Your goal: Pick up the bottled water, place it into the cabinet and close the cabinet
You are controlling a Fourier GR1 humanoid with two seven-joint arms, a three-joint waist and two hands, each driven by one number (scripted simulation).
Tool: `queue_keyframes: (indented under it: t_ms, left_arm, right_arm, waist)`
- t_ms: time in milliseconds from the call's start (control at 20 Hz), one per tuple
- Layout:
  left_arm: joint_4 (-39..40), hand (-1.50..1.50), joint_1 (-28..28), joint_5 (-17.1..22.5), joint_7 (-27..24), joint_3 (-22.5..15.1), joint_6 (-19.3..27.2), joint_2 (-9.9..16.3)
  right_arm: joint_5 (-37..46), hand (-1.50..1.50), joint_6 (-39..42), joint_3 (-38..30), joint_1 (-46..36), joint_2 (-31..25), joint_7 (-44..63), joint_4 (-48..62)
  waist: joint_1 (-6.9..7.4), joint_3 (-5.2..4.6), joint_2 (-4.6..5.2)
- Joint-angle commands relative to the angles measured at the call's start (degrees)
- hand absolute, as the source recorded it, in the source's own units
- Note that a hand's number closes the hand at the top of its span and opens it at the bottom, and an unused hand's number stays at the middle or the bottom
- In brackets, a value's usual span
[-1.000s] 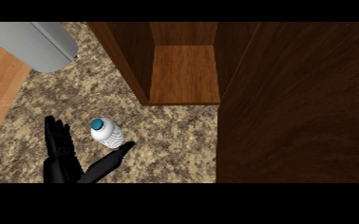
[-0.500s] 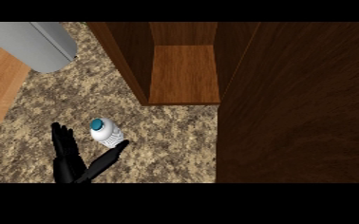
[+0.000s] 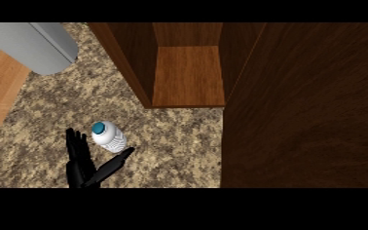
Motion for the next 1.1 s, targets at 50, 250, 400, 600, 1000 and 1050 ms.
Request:
queue_keyframes:
  t_ms: [50,250,400,600,1000,1050]
  left_arm:
    - [9.07,-1.5,-3.56,3.77,-4.74,2.53,-8.7,0.02]
    - [20.14,-1.5,-9.44,7.72,-12.87,3.28,-12.12,-0.05]
    - [26.21,1.5,-13.46,10.24,-15.93,5.49,-12.63,-0.06]
    - [27.77,1.5,-14.37,13.61,-18.2,5.92,-14.69,-0.07]
    - [32.84,1.5,-16.64,13.76,-20.46,4.65,-22.79,0.33]
    - [30.07,1.5,-12.63,11.38,-20.17,0.49,-24.74,-0.06]
  right_arm:
    - [-5.33,-1.5,0.64,-0.13,5.33,-1.09,4.23,-10.76]
    - [-2.08,-1.5,0.4,2.12,3.99,0.27,2.07,-7.98]
    - [-5.84,-1.5,2.21,-1.35,6.21,-1.05,-0.06,-7.47]
    - [-3.97,-1.5,2.77,0.38,8.68,-0.48,-1.45,-8.28]
    - [-0.35,-1.5,1.66,2.32,4.02,1.4,-2.91,-2.5]
    - [-2.83,-1.5,2.47,-0.13,5.46,0.23,-3.27,-3.41]
  waist:
    - [-0.16,0.01,-0.03]
    - [-0.45,-0.06,0.09]
    - [-0.87,-0.04,0.09]
    - [-0.68,0.0,-0.04]
    - [-0.44,-0.04,0.26]
    - [-0.36,0.03,0.08]
